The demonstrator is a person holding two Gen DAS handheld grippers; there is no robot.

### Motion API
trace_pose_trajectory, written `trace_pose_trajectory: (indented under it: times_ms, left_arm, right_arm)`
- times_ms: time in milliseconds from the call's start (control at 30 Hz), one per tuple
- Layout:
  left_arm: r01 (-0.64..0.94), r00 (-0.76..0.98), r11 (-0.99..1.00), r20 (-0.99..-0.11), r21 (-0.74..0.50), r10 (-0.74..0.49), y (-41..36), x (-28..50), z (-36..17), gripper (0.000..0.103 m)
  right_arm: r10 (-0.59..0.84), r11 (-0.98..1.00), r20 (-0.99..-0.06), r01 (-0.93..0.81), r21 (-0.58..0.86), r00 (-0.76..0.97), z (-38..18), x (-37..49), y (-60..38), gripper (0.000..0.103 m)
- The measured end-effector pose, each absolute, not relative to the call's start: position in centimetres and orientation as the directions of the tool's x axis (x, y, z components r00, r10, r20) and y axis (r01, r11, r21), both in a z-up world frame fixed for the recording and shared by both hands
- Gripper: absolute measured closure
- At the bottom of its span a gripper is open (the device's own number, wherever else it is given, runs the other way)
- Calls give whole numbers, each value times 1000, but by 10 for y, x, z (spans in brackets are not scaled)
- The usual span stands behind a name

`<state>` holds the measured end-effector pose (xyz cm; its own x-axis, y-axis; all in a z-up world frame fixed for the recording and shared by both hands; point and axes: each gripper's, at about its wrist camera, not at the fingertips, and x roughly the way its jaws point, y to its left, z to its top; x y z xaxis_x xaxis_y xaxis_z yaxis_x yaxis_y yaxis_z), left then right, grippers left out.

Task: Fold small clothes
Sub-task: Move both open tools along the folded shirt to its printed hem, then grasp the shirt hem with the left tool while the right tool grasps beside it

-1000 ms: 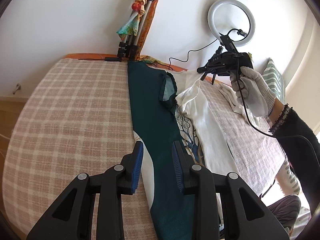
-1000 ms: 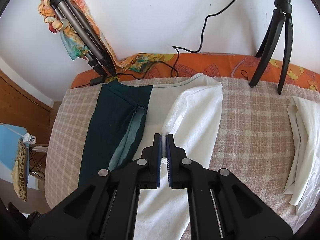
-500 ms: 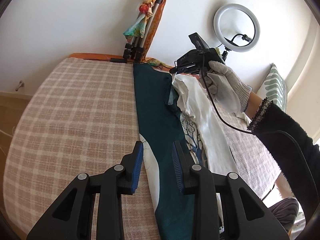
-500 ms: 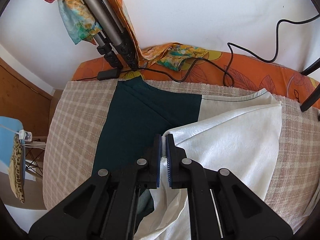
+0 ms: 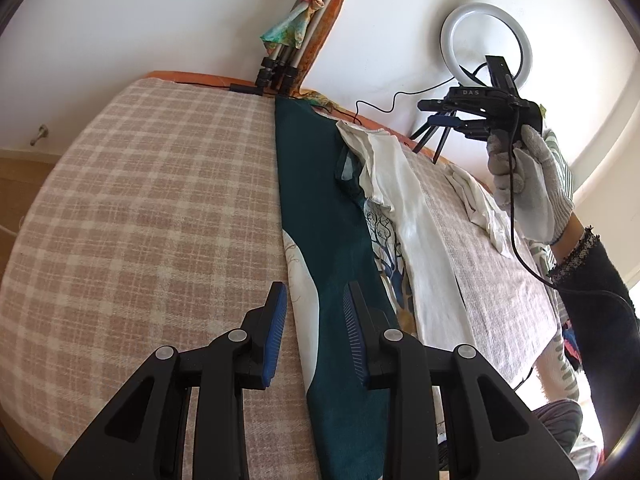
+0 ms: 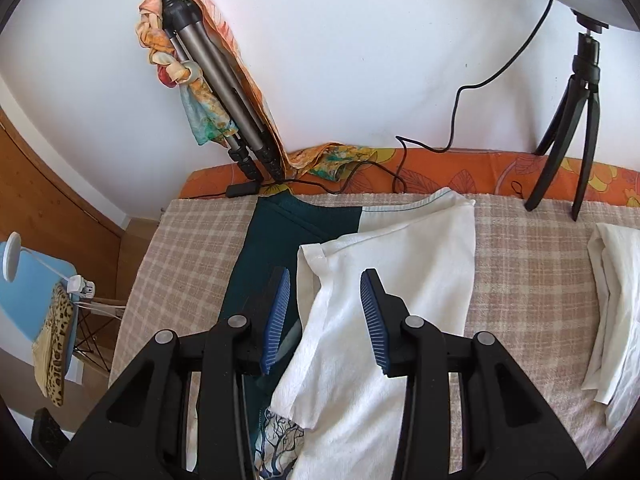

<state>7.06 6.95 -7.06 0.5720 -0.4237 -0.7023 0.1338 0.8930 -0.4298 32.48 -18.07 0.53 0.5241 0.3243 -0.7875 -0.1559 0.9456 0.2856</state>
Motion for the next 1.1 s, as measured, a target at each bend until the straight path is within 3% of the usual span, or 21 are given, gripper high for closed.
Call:
trace_pose_trajectory:
  times_ms: [67, 200, 633, 1100]
  left_arm:
    - [122, 548, 882, -710, -455, -442, 70, 68, -75, 74]
    - [96, 497, 861, -725, -500, -476, 68, 59, -85, 60]
    - [124, 359, 872, -797, -474, -485, 59, 9, -122, 60]
    - [153, 292, 835, -783, -529, -549, 41, -8, -138, 60]
  right_arm:
    - [308, 951, -789, -145, 273, 532, 10, 297, -194, 64]
    - [268, 963, -805, -116, 244, 528, 8, 235, -215, 64]
    - [397, 917, -850, -110, 384, 347, -92, 51, -242, 64]
    - [522, 851, -817, -221, 476, 246, -122, -6, -227, 63]
